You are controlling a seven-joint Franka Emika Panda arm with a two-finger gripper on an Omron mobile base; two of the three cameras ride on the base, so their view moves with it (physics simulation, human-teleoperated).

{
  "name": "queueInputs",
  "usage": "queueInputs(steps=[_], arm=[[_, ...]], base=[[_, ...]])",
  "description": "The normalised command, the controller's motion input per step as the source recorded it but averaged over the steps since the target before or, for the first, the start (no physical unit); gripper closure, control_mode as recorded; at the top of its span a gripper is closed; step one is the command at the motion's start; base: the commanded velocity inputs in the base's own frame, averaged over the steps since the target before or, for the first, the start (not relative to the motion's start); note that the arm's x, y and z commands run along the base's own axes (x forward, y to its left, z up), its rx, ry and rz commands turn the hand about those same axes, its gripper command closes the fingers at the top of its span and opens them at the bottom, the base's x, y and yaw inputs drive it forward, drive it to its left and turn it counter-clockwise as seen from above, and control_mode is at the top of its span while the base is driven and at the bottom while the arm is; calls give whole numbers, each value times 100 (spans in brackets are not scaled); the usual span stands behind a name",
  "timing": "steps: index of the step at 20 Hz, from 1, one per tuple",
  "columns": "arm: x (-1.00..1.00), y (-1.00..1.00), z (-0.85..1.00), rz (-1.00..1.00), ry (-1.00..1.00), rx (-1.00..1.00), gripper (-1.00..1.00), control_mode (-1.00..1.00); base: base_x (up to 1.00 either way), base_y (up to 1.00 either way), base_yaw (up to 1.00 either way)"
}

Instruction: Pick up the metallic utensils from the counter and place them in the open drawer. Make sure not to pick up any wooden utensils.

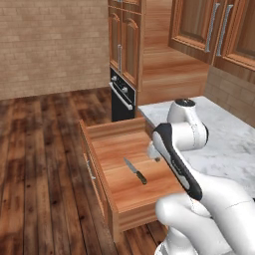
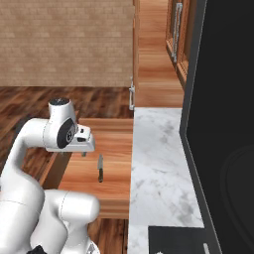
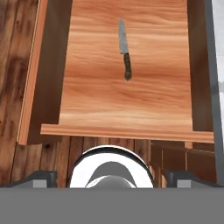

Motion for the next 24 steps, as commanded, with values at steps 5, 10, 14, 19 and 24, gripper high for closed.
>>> queueInputs(steps=[5,10,14,19,24], arm=[[-17,0,10,0,-5,0,-100,-100],[0,0,0,0,0,0,-100,-100],[0,0,0,0,0,0,-100,-100],[0,0,0,0,0,0,-100,-100],[0,0,0,0,0,0,-100,100]], base=[[0,0,0],[0,0,0],[0,0,0],[0,0,0],[-70,19,3]])
